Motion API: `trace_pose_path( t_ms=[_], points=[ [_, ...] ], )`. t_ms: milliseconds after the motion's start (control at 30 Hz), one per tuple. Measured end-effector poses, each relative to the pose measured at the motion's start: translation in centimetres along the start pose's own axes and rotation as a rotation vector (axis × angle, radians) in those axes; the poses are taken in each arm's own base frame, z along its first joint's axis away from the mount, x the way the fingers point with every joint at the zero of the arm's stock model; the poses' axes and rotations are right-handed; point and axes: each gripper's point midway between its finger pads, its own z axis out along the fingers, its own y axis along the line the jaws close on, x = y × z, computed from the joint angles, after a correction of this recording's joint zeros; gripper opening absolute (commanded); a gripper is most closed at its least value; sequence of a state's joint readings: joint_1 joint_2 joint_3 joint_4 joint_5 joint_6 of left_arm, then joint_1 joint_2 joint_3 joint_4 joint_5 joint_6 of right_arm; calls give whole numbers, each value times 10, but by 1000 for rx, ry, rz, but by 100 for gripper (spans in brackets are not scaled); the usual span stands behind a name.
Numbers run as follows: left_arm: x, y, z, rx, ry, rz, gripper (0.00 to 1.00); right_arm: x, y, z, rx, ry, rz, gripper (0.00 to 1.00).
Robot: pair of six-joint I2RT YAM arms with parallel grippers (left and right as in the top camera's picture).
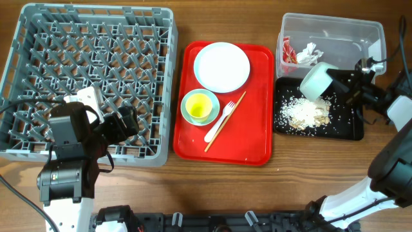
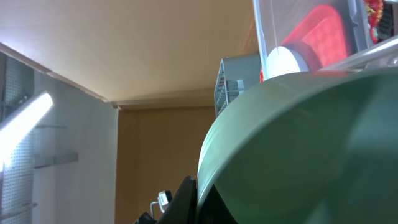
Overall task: Sort waste into correct bins and load items into the dishwasher rack
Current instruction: 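Tip the green bowl over the black tray to pour out rice, then carry the emptied green bowl back and set it on the plate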
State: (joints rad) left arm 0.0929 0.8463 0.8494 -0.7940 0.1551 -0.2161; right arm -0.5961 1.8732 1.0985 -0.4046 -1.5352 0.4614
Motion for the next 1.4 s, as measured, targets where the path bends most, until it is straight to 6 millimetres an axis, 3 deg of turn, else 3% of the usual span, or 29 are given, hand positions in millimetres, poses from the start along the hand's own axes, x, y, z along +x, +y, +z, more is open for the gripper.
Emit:
trace_pose_path(
  t_ms=[267,400,633,767,900,1200,1400],
  points=[
    [0,0,0,0,0,0,100,6,-41,3,211,-47,101,4],
    [0,0,0,0,0,0,100,16,-49,8,280,-27,92,4],
    [0,0,0,0,0,0,100,46,-14,25,453,-7,-118,4],
    [0,0,0,0,0,0,100,72,9,47,558,23,-308,5],
    [0,0,0,0,0,0,100,91,14,72,630,67,-449,4],
    [0,0,0,0,0,0,100,140,-3,135,798,223,-768,4],
    [0,0,0,0,0,0,100,140,31,172,827,183,-965,4]
  ],
)
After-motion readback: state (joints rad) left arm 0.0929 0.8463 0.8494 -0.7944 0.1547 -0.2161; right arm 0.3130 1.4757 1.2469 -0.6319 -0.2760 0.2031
